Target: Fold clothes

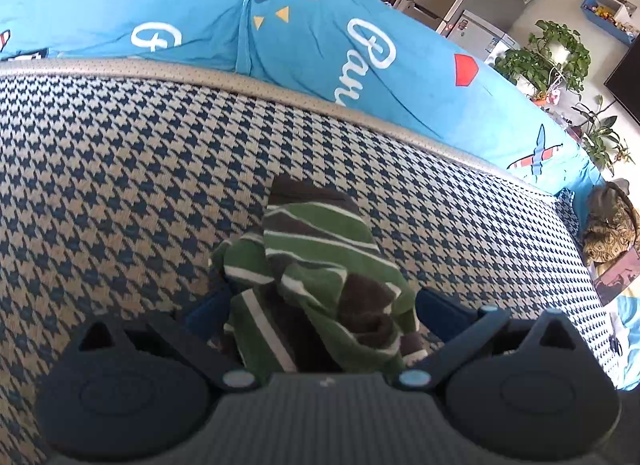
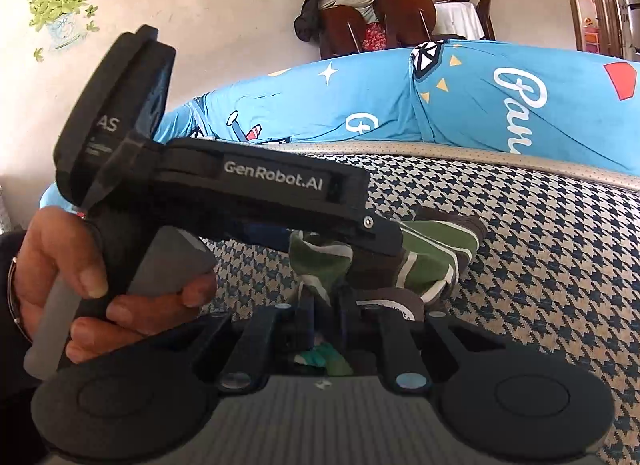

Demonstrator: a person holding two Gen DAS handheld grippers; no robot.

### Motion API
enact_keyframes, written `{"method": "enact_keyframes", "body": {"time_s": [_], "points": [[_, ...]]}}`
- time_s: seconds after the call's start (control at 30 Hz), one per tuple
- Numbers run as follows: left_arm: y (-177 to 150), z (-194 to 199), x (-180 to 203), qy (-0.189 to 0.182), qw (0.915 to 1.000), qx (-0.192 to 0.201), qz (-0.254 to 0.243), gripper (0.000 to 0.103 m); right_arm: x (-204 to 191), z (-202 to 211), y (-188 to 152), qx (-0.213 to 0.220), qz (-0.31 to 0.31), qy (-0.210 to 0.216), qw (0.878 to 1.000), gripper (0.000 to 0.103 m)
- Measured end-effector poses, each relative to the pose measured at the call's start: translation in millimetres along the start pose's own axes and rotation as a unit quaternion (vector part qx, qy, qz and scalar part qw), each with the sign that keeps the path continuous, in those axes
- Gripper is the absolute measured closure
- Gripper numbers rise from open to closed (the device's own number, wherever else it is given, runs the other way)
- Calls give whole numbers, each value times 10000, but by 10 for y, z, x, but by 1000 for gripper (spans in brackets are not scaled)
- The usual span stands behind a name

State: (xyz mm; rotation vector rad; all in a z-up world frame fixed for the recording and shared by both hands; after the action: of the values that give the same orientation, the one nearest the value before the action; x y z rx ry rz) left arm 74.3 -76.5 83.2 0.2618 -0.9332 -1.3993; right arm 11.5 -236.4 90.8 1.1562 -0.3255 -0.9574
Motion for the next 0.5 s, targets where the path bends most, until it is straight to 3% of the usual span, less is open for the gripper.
{"method": "enact_keyframes", "body": {"time_s": [0.13, 0.23, 0.4, 0.43, 0.47, 0.5], "points": [[-39, -5, 40, -90, 10000, -5, -14, 0, -9, 0, 0, -16, 69, 60, 10000, 89], [-70, 12, 106, -62, 9998, 9, -214, 19, -35, 3, -14, -53, 207, 116, 9997, 89], [-131, 14, 139, 315, 9977, 128, -583, 50, 39, 89, 59, -38, 350, -14, 9994, 83], [-142, 11, 140, 395, 9971, 156, -632, 52, 70, 141, 82, -14, 322, -54, 9995, 74], [-149, 8, 138, 476, 9965, 183, -666, 55, 106, 193, 106, 15, 286, -105, 9995, 56], [-153, 15, 133, 544, 9959, 223, -681, 57, 145, 246, 127, 47, 246, -181, 9995, 48]]}}
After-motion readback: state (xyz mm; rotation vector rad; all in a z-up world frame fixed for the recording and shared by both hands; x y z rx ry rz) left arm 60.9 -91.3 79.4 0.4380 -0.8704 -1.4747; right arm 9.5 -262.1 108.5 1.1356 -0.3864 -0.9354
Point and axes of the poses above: each gripper's, at about its wrist camera, not at the fingertips, and z roughly against the way its jaws point, x to its right, y to its top, the point moved 2 cm from there along -z, roughly the way its jaws point, and after that the axes turned 9 degrees about x, right-handed, at the moved point
